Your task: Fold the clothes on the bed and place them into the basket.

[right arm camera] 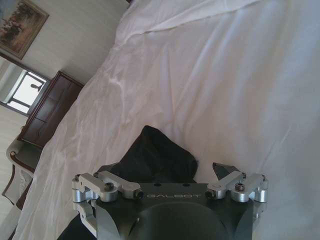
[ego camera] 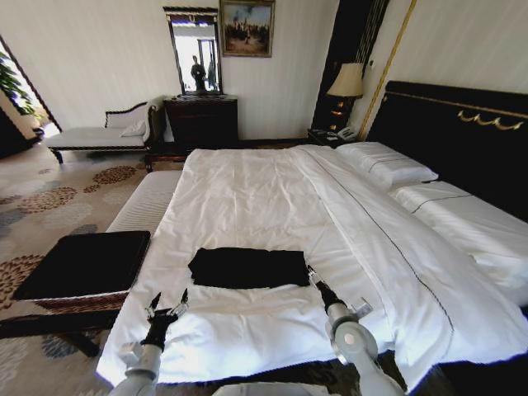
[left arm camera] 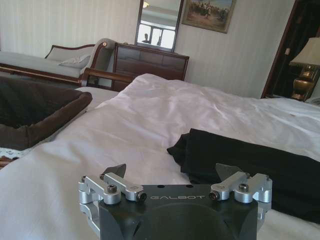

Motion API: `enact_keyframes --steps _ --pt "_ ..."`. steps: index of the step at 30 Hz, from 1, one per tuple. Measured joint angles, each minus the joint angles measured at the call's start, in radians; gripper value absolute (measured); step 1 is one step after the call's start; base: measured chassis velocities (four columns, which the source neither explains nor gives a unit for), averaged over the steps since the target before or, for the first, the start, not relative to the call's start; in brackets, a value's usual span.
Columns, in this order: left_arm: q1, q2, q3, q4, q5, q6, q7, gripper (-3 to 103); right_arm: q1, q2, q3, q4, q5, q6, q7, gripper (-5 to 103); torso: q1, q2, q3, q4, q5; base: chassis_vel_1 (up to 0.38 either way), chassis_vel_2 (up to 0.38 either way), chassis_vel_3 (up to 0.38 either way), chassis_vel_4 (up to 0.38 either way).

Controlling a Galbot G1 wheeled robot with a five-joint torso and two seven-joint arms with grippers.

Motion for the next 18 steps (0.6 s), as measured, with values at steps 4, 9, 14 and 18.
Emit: enact_keyframes --steps 4,9,14,18 --pt "0.024 -0.007 0.013 -0.026 0.010 -0.003 0.000 100 0.024 0.035 -0.020 -0.046 0.033 -0.009 -0.009 100 0.000 0.000 0.000 -0.0003 0.0002 0.000 0.000 0.000 0.000" --pt "0.032 -0.007 0.024 -0.042 0.032 -0.001 -0.003 100 0.054 0.056 -0.046 -0.089 0.026 -0.009 -0.030 100 0.000 0.000 0.000 -0.0003 0.0001 0.000 0.000 0.000 0.000" --pt "0.047 -0.012 0.027 -0.076 0.053 0.010 -0.009 100 0.101 0.093 -0.058 -0.133 0.032 -0.009 -0.053 100 0.000 0.000 0.000 -0.0002 0.0001 0.000 0.000 0.000 0.000" --pt "0.052 -0.013 0.027 -0.095 0.059 0.018 -0.011 100 0.135 0.119 -0.051 -0.168 0.041 -0.016 -0.059 100 0.000 0.000 0.000 -0.0002 0.0001 0.000 0.000 0.000 0.000"
